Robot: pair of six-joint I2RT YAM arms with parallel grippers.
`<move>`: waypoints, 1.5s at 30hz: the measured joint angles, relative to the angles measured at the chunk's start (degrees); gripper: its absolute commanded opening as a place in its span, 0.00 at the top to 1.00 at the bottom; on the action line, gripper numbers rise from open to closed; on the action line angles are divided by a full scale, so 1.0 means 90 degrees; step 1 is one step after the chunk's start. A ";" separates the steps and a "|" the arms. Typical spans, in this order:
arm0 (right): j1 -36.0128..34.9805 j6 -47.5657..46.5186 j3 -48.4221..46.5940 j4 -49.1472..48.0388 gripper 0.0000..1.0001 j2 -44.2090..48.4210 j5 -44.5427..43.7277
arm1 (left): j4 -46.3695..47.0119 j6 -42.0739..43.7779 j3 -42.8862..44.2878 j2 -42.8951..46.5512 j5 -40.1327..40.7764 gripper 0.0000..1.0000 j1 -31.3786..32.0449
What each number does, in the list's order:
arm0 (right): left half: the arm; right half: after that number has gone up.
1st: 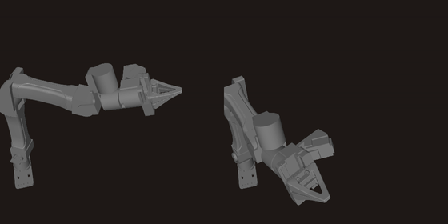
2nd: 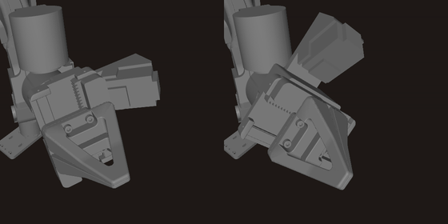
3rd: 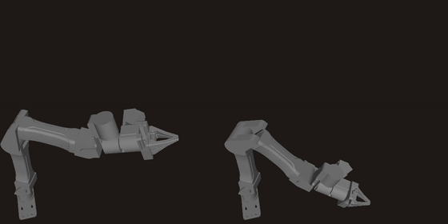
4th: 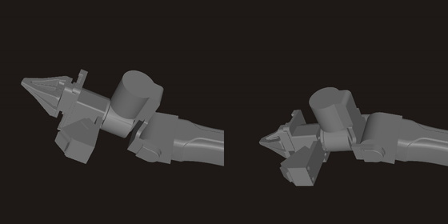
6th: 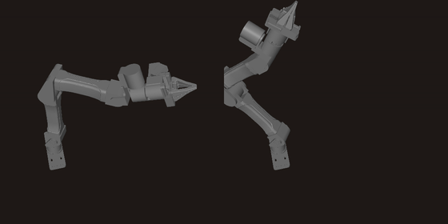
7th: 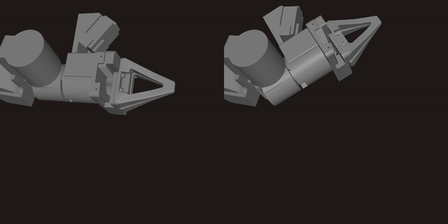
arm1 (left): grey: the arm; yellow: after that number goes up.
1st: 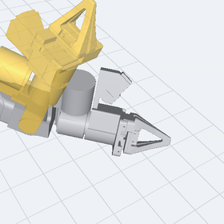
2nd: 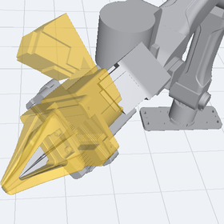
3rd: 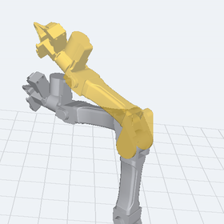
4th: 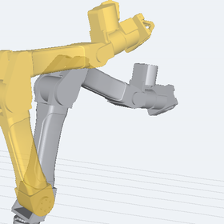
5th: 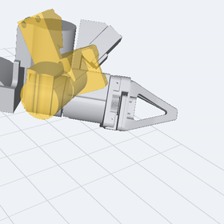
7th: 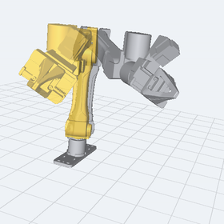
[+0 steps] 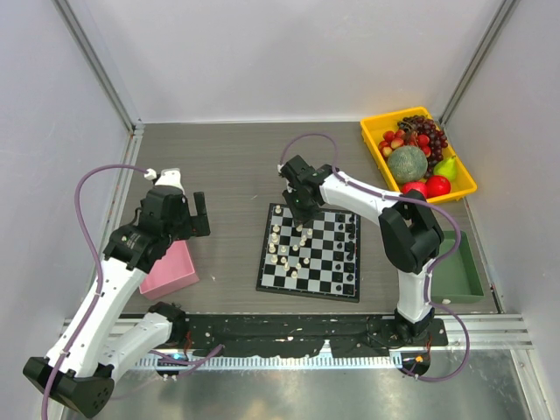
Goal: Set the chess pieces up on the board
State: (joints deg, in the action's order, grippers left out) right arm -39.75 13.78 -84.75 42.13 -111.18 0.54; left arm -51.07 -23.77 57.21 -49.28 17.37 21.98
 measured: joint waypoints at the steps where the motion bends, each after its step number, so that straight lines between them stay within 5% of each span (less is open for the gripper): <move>1: -0.0002 -0.0007 -0.0002 0.0000 0.86 0.0000 0.0000 | 0.0000 0.0000 0.0000 -0.0002 -0.0002 0.00 0.0000; 45: -0.0403 0.0491 -0.1775 0.0146 0.89 -0.1154 -0.0328 | -0.0002 0.0027 0.0000 -0.0102 -0.0049 0.00 -0.0032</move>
State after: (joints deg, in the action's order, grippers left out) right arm -43.38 18.20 -100.73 43.44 -121.56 -2.42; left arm -51.09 -23.53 57.21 -50.19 16.93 21.69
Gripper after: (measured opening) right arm 0.205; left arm 0.995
